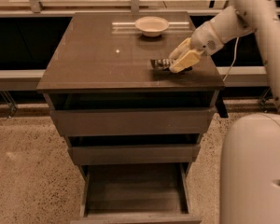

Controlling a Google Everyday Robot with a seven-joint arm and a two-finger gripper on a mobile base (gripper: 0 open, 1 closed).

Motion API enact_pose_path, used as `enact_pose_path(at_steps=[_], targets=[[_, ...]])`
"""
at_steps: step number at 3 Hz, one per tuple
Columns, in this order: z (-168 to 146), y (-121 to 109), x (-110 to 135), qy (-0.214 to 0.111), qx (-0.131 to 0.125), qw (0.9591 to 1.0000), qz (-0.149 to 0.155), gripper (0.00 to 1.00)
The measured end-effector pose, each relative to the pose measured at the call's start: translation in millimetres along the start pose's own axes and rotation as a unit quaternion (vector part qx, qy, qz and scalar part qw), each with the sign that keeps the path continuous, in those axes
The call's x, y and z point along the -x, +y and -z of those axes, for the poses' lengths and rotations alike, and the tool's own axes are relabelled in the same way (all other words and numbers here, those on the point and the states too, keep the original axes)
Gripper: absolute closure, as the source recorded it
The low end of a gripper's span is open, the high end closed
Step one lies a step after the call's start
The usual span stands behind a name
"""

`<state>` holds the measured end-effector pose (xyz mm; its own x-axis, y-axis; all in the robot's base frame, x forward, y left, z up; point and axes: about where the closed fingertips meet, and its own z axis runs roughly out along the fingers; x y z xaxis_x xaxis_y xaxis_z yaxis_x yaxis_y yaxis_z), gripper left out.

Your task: Place rxbar chocolate into bottom drawer

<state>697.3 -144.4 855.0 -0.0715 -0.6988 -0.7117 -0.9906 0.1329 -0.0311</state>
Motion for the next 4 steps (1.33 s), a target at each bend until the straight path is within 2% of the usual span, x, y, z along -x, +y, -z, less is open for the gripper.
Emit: enact_pose_path(at_steps=[1, 2, 3, 4], targets=[[38.4, 8.7, 10.0, -0.010, -0.028, 0.9996, 0.003, 1.00], [83.1, 27.2, 20.3, -0.027, -0.074, 0.9969, 0.004, 1.00], [107.8, 57.0, 39.0, -0.050, -0.120, 0.9909, 0.033, 1.00], [35.3, 101.3, 64.1, -0.057, -0.065, 0.9914, 0.098, 1.00]])
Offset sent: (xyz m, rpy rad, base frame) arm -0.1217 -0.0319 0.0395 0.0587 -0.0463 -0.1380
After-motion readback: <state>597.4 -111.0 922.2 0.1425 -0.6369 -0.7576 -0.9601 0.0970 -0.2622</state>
